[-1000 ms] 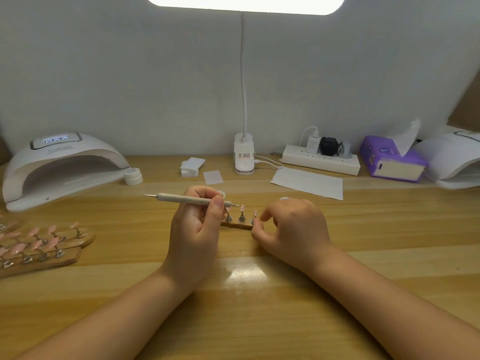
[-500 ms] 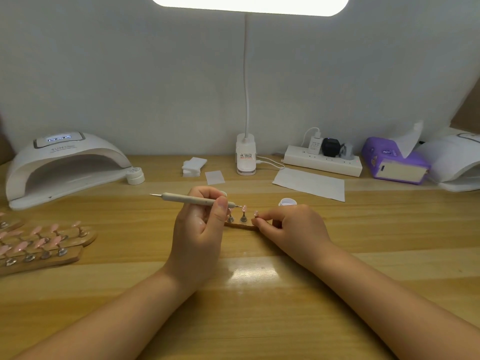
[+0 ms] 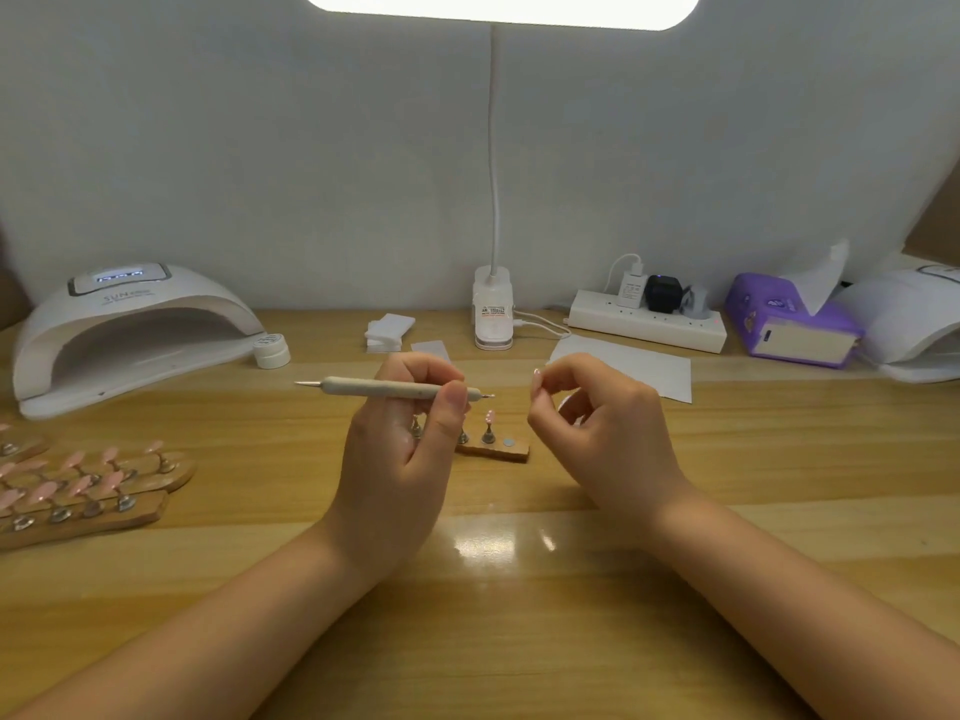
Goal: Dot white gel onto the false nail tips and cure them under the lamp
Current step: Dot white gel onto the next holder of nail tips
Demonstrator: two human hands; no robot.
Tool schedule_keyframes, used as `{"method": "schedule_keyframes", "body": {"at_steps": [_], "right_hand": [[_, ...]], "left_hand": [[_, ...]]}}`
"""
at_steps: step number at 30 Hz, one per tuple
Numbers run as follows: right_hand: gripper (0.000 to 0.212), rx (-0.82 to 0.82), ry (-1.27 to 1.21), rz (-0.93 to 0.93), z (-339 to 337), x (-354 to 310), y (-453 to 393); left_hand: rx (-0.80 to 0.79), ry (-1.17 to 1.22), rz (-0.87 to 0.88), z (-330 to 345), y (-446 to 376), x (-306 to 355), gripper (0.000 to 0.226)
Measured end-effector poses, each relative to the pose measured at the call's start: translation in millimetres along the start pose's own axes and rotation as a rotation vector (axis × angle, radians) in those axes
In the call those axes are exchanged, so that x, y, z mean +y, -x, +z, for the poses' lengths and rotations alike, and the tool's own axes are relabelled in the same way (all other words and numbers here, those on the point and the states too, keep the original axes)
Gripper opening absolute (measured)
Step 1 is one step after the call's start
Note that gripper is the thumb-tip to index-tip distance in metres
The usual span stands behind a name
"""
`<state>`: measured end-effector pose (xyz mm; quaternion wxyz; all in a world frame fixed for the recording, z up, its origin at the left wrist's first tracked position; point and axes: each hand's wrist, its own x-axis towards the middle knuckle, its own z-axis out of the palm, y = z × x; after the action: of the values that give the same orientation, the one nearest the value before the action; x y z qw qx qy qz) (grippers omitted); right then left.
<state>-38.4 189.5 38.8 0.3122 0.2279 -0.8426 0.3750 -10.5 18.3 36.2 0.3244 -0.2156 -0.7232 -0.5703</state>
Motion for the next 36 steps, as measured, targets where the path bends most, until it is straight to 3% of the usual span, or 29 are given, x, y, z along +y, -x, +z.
{"method": "schedule_keyframes", "body": {"at_steps": [6,18,36], "right_hand": [[0.006,0.045,0.040,-0.050,-5.5,-11.4,-6.8],[0.011,-0.068,0.079,-0.151,-6.0,-28.5,-8.1],[0.013,0.028,0.018,-0.124,-6.4,-26.7,-12.2]], "left_hand": [[0.024,0.027,0.046,-1.3,-9.5,16.1,0.006],[0.028,-0.066,0.129,-7.4,-16.7,26.9,0.007],[0.042,-0.063,0.138,-6.9,-15.8,25.5,0.009]]}}
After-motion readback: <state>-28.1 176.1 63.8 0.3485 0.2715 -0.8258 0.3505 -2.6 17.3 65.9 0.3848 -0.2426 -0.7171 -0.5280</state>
